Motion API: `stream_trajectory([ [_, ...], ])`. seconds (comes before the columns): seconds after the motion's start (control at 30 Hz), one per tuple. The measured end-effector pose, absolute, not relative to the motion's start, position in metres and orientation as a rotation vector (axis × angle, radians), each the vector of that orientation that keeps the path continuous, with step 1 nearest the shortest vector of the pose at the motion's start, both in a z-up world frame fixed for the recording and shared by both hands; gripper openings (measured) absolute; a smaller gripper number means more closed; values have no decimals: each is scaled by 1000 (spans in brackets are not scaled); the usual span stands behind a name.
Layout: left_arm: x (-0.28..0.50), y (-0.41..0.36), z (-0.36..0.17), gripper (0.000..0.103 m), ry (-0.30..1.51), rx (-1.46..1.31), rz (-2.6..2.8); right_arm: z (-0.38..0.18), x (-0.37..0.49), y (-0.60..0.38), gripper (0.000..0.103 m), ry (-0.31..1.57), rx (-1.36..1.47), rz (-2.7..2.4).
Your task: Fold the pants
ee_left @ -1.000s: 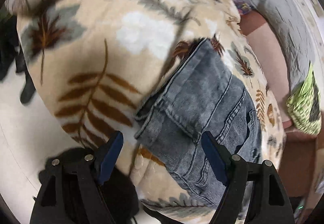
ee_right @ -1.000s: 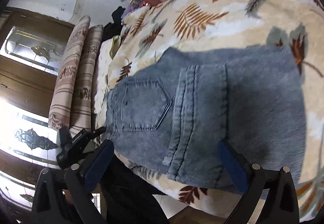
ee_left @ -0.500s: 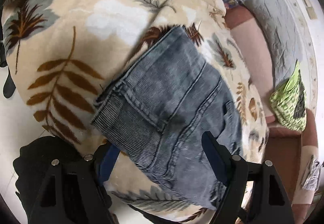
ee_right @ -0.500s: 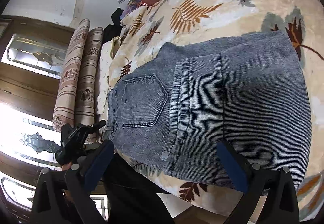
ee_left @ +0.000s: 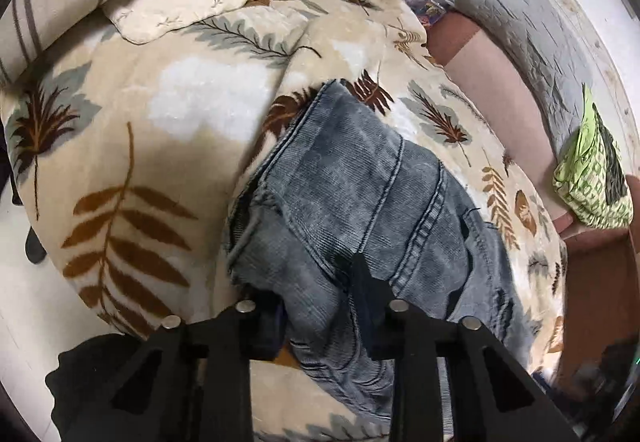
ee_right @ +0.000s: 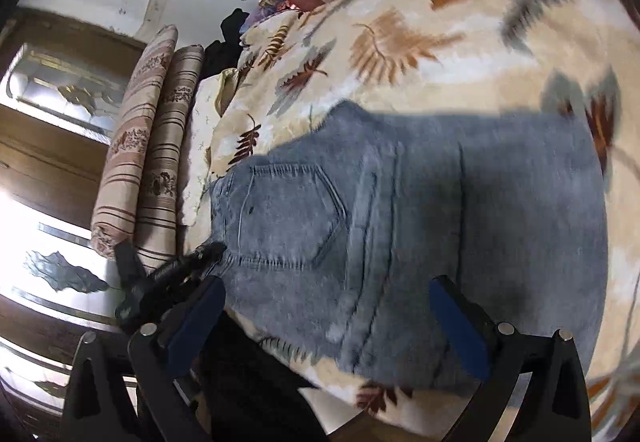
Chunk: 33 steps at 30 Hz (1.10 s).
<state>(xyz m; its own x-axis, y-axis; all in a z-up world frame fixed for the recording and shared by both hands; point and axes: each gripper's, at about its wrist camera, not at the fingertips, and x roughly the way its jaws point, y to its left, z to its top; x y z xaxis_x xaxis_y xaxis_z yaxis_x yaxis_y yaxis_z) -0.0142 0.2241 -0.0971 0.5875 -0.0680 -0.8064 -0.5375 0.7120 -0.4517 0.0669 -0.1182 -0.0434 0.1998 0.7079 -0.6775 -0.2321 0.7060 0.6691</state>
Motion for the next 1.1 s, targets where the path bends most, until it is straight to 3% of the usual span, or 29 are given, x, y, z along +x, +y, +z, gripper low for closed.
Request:
stream_trajectory([
  [0.1, -19, 227, -107, 31, 903, -761, 285, -28, 105, -90, 102, 1191, 383, 695],
  [0.23, -18, 230, -111, 64, 874, -811, 197, -35, 176, -39, 102, 1238, 226, 638],
  [0.37, -9, 220, -108, 75, 888, -768, 194, -77, 229, -5, 102, 1346, 199, 528],
  [0.4, -8, 218, -107, 74, 889, -761, 201, -89, 235, 3, 93, 1387, 206, 534],
  [0.43, -8, 218, -107, 64, 888, -752, 205, -100, 236, 15, 79, 1435, 178, 558],
  [0.47, -7, 217, -106, 36, 892, -717, 222, -99, 232, 22, 60, 1417, 95, 538],
  [0.5, -7, 218, -104, 28, 896, -681, 246, -94, 228, 26, 43, 1385, 43, 529],
  [0.6, -13, 223, -103, 21, 881, -700, 237, -73, 225, 19, 23, 1303, 65, 509],
  [0.77, -15, 210, -90, 20, 849, -625, 268, -92, 228, 22, 26, 1312, -5, 475],
  [0.83, -19, 211, -86, 20, 840, -624, 269, -79, 224, 7, 42, 1257, 80, 433],
  [0.87, -18, 210, -86, 20, 844, -621, 271, -65, 218, -2, 61, 1210, 125, 421],
  [0.97, -17, 212, -92, 21, 861, -640, 293, -40, 193, -10, 69, 1141, 248, 536],
  [1.03, -15, 213, -96, 22, 874, -638, 294, -56, 186, -4, 71, 1250, 347, 677],
  [1.1, -15, 217, -101, 30, 894, -668, 305, -111, 190, 12, 76, 1471, 384, 719],
])
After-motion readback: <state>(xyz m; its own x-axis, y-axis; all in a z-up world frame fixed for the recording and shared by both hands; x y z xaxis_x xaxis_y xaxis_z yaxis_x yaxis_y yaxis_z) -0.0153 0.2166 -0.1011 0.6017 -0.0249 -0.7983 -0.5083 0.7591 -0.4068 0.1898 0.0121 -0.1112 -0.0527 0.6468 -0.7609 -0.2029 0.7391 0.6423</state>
